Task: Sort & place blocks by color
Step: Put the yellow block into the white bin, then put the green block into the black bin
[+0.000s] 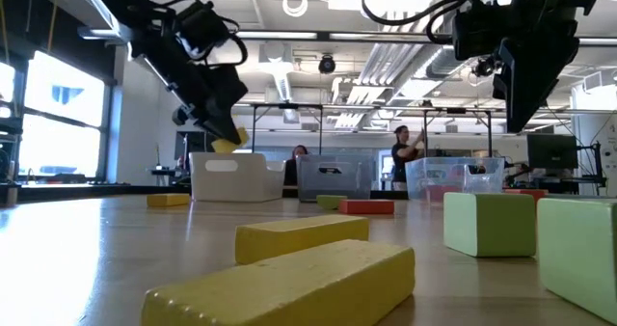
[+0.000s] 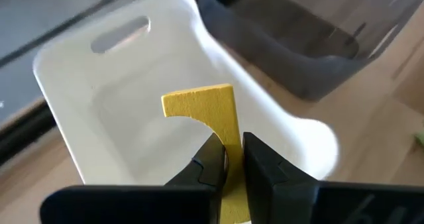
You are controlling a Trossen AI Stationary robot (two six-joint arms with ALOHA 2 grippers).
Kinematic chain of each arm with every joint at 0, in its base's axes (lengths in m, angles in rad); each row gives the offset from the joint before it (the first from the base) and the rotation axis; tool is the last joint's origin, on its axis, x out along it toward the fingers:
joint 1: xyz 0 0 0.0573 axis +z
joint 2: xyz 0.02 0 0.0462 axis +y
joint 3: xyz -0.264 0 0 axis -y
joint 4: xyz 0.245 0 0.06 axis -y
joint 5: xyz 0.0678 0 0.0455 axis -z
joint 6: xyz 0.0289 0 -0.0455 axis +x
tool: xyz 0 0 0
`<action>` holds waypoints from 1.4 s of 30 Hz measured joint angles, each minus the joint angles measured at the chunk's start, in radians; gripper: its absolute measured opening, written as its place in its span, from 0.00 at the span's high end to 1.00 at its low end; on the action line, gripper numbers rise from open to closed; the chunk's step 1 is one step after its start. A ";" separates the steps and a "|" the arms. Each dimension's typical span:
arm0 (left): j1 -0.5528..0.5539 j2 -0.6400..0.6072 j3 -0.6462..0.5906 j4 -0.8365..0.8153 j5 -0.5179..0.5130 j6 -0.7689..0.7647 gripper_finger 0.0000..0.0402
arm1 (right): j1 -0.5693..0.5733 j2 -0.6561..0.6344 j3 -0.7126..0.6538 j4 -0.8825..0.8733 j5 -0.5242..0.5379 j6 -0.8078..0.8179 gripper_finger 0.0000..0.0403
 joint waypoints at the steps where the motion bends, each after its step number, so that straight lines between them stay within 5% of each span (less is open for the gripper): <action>1: 0.001 0.012 0.000 0.001 0.001 -0.002 0.95 | 0.000 0.000 0.000 0.000 0.000 -0.001 0.73; 17: 0.034 0.082 0.000 0.011 0.020 -0.005 0.82 | 0.016 0.000 0.000 -0.003 -0.003 0.006 0.73; 30: 0.032 0.081 0.021 0.030 0.022 -0.003 0.59 | 0.105 0.000 0.000 -0.033 -0.006 0.011 0.72; 42: 0.025 0.080 0.114 0.025 0.122 -0.006 0.58 | 0.178 0.000 0.000 -0.111 -0.072 0.102 0.73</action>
